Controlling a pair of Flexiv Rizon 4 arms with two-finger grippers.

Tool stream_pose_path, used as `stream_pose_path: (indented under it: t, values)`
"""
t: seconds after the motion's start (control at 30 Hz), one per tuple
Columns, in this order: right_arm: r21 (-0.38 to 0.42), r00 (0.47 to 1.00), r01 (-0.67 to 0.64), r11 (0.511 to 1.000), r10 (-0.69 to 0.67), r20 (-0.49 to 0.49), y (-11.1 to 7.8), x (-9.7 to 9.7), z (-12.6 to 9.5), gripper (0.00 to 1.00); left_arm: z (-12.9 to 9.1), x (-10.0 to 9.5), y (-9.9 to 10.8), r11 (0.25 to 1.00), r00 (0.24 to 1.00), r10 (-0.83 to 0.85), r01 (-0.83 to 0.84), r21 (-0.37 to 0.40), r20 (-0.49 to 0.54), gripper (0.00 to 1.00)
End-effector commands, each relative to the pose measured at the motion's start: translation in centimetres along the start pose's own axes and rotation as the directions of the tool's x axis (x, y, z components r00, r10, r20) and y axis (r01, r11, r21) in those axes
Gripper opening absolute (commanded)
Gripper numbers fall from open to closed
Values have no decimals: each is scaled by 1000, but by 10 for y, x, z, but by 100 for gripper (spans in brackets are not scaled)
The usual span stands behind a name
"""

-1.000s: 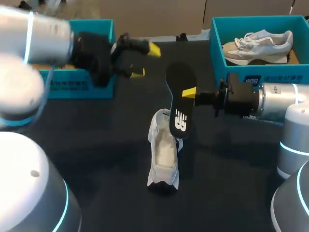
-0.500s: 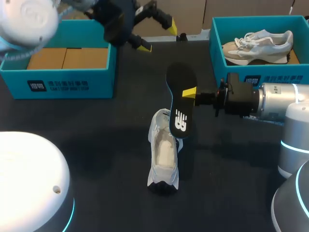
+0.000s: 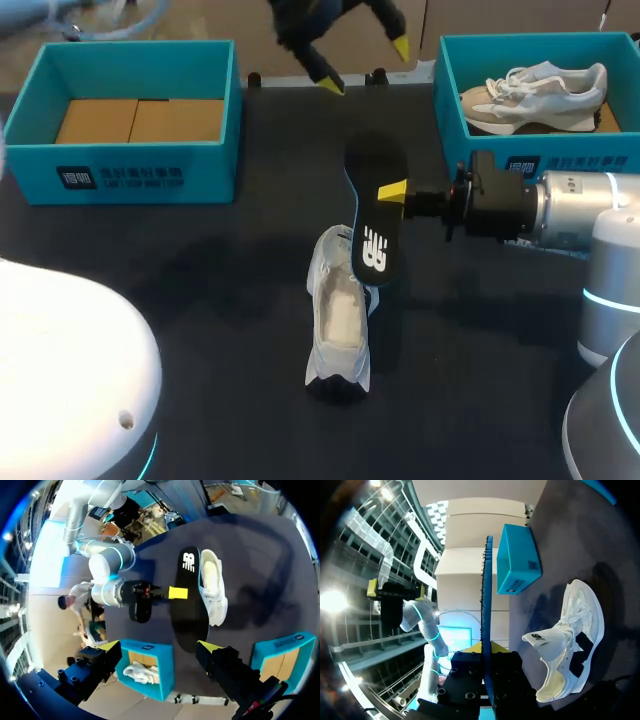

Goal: Take the shoe out of the shoebox, open the shoe tongue, remove and reinsert the insole, then place the shoe into the shoebox

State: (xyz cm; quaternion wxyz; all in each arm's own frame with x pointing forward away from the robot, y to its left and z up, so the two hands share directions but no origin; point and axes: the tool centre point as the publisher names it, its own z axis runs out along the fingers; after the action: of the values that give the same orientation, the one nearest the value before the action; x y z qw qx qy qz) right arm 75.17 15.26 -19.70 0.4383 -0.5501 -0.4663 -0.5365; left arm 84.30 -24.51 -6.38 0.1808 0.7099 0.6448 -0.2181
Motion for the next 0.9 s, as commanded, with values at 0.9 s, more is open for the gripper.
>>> stream_pose_path:
  t: [0.9]
  values:
    - [-3, 1000, 1, 1000, -1, 0, -1, -1, 2, 0, 24, 4, 15, 996, 872, -33, 68, 55, -489, 100]
